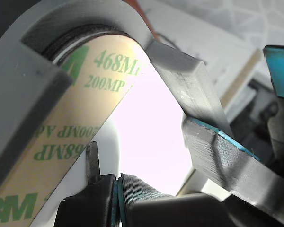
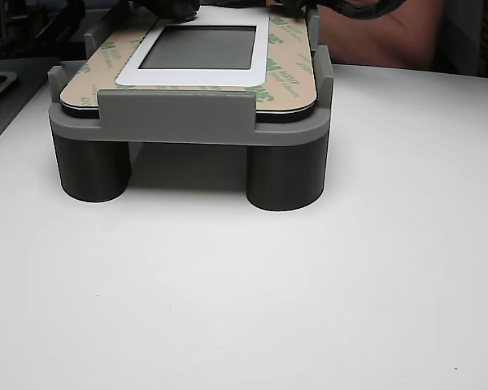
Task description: Peel off protective film from adhesive tape.
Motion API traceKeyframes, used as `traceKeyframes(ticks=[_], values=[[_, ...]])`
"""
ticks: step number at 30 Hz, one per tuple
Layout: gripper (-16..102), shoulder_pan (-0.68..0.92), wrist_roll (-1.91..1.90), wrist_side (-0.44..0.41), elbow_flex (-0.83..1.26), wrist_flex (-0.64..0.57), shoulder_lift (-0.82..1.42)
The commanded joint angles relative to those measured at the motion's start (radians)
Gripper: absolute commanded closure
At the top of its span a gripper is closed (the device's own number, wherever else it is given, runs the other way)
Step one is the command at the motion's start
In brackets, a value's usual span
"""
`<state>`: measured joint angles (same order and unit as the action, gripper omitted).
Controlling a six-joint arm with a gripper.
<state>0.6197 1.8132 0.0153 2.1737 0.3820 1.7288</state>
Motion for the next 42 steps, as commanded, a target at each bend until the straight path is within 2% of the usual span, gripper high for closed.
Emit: traceKeyframes(ticks=[1, 42], values=[[95, -0.005, -0.003, -0.005, -0.018, -0.005, 0.028], [95, -0.02, 0.018, 0.008, -0.086, 0.018, -0.015]])
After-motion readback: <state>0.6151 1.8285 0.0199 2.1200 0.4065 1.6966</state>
